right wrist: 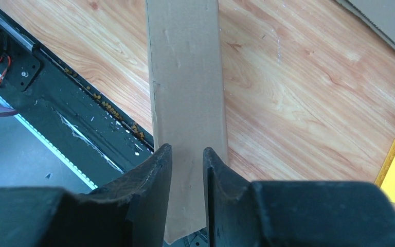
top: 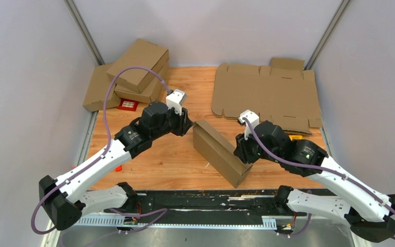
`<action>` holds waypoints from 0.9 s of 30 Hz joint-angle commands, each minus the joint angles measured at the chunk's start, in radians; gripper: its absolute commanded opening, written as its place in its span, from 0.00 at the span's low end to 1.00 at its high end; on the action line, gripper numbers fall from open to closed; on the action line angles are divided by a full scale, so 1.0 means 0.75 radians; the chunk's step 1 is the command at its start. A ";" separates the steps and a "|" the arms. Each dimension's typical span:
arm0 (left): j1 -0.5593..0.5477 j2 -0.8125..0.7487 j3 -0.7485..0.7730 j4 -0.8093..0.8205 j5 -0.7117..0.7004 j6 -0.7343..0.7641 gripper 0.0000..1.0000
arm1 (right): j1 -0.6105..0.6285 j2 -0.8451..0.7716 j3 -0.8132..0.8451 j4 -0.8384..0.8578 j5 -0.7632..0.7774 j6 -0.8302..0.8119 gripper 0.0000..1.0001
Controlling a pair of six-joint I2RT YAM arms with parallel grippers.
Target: Fold the paper box
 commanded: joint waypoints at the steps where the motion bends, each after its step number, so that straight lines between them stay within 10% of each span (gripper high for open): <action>1: -0.005 0.071 0.029 0.135 0.060 -0.030 0.38 | 0.006 -0.032 0.055 -0.040 0.021 -0.011 0.30; 10: -0.005 0.099 0.049 0.196 0.082 -0.039 0.30 | 0.006 -0.036 0.058 -0.039 -0.082 -0.032 0.30; 17: -0.005 0.103 0.118 0.189 0.084 -0.006 0.01 | 0.006 -0.030 0.105 -0.063 -0.093 -0.055 0.31; 27: -0.006 0.229 0.090 0.263 0.157 -0.010 0.00 | 0.007 0.010 0.115 -0.104 -0.140 -0.061 0.32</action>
